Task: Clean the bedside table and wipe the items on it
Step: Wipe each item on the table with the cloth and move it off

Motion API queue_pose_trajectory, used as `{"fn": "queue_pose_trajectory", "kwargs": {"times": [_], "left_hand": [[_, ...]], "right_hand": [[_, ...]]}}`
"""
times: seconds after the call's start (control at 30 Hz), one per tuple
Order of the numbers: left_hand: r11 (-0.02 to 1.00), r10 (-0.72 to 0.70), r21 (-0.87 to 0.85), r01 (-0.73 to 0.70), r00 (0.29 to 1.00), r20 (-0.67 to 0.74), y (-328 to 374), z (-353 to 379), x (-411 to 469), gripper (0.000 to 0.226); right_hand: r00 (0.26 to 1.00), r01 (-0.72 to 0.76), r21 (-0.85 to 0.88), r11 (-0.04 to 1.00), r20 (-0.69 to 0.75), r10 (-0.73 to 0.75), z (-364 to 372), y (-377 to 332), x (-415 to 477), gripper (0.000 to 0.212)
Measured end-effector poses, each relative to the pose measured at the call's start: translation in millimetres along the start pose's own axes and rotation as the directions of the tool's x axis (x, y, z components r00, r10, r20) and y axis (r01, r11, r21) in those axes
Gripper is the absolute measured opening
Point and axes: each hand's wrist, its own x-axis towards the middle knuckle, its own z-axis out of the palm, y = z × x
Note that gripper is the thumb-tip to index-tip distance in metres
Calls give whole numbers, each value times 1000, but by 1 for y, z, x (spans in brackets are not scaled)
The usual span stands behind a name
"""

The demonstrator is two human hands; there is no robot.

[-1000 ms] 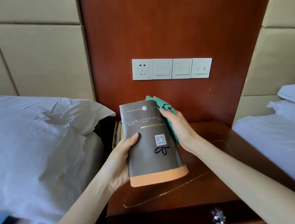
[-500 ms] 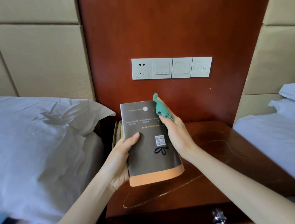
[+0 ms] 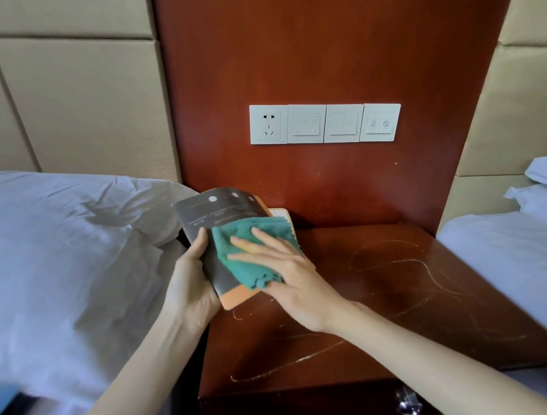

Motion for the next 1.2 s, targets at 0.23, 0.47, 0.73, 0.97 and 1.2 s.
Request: {"fn": "queue_pose_trajectory", "kwargs": {"times": [0.23,0.47,0.73,0.97,1.2], "left_hand": [[998,53,-41,-54,998,-16,14,-4,1,49],[996,88,8,-88,996,7,13,4,-3,41],[977,161,144,-159,987,1,29,31,-13,33],[923,241,340,-183,961,-137,49,31,-31,25],[817,415,529,-232,872,-259,102,7,-64,24]], "right_hand": [[988,92,-47,995,128,-85,2,4,-11,58],[999,-27,137,990,-39,33,-16,19,-13,56],[873,-180,310,934,-388,296,-30,46,-30,37],[774,-248,413,877,-460,435,-28,58,-6,32],[827,-189,433,881,-414,381,-2,33,33,36]]}}
